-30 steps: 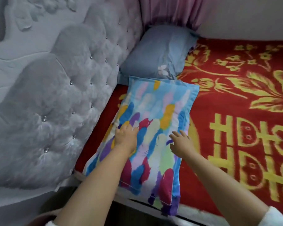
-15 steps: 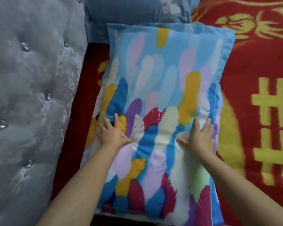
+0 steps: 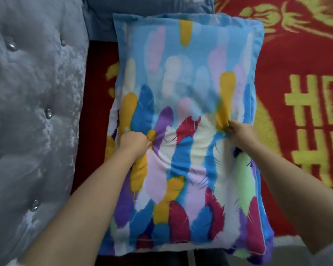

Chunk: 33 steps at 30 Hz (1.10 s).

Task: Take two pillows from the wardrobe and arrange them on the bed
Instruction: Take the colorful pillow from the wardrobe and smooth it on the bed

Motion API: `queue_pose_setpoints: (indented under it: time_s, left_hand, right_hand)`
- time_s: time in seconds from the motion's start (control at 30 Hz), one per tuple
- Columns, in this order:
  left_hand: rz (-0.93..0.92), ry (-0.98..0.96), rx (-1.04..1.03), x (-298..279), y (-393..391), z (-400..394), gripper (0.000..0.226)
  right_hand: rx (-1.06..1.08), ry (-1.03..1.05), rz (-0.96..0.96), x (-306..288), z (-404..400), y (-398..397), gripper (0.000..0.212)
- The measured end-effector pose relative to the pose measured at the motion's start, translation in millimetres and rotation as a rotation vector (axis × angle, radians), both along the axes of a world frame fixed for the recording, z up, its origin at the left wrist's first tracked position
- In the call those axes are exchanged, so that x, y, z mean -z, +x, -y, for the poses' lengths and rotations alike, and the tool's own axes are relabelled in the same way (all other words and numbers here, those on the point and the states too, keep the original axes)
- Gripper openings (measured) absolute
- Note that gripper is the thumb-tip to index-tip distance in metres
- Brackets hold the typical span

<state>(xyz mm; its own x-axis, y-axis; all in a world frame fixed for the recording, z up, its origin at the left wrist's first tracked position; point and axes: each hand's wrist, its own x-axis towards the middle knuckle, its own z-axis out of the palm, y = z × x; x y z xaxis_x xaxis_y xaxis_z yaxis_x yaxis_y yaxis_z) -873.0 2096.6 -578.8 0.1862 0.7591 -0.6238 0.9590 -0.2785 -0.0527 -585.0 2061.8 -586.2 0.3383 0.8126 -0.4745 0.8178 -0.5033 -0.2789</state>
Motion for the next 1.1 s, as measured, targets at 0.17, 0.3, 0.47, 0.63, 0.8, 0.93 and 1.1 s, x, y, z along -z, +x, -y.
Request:
queue_pose_setpoints:
  time_s: [0.17, 0.3, 0.47, 0.63, 0.8, 0.93, 1.1]
  left_hand:
    - [0.300, 0.245, -0.178, -26, -11, 35, 0.033]
    - [0.397, 0.464, -0.199, -67, -29, 51, 0.027]
    - [0.524, 0.708, -0.292, -105, -75, 62, 0.036]
    - [0.589, 0.921, -0.300, -124, -100, 62, 0.041]
    - [0.413, 0.616, -0.453, -83, -77, 58, 0.034]
    - [0.187, 0.304, -0.517, -46, -62, 66, 0.031]
    - [0.176, 0.285, -0.229, -41, -49, 95, 0.035]
  right_hand:
    - [0.077, 0.199, 0.048, -31, 14, -24, 0.010]
    - [0.060, 0.302, -0.054, -69, 26, -49, 0.011]
    - [-0.088, 0.384, -0.166, -122, 17, -96, 0.013]
    - [-0.150, 0.556, -0.130, -147, 14, -118, 0.013]
    - [-0.183, 0.273, 0.002, -109, -3, -102, 0.015]
    - [-0.374, -0.143, -0.047, -73, 13, -118, 0.035]
    - [-0.353, -0.045, -0.133, -64, 48, -160, 0.031]
